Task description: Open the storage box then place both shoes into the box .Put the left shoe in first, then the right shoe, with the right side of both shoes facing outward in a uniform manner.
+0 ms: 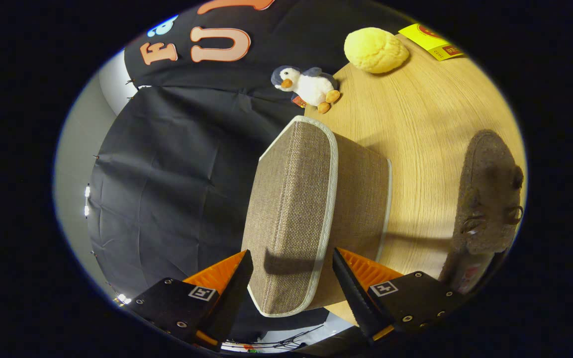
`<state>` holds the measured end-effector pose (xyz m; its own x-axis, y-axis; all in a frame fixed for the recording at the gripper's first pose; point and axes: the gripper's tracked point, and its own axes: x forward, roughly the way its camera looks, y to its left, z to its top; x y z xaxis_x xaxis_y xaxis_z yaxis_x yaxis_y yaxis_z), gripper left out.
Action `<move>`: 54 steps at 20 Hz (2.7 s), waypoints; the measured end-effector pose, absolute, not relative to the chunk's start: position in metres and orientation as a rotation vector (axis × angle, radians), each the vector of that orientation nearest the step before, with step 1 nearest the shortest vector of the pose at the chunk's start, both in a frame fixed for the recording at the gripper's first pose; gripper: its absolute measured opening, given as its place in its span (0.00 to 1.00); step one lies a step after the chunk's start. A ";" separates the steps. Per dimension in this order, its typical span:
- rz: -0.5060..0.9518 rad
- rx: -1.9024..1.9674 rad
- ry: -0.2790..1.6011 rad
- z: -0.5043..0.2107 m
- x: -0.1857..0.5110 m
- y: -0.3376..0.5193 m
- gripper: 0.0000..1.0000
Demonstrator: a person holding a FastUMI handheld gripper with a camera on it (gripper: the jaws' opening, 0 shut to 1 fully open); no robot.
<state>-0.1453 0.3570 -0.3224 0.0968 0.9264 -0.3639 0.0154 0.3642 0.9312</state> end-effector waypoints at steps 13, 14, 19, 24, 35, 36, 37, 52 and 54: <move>0.922 1.109 1.257 -0.285 -0.144 0.330 0.54; 0.914 1.126 1.242 -0.281 -0.138 0.331 0.45; 0.887 1.159 1.223 -0.267 -0.132 0.342 0.26; 0.843 1.119 1.237 -0.269 -0.127 0.347 0.11; 0.935 1.102 1.112 -0.164 -0.099 0.397 0.03; 0.946 1.092 1.106 -0.155 -0.098 0.406 0.04; 0.953 1.076 1.096 -0.147 -0.096 0.416 0.04; 0.969 0.874 1.083 -0.141 -0.100 0.534 0.56; 0.970 0.847 1.068 -0.145 -0.099 0.532 0.73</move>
<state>-0.0985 0.5316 -0.1451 0.1806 0.9329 -0.3116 -0.2209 0.3472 0.9114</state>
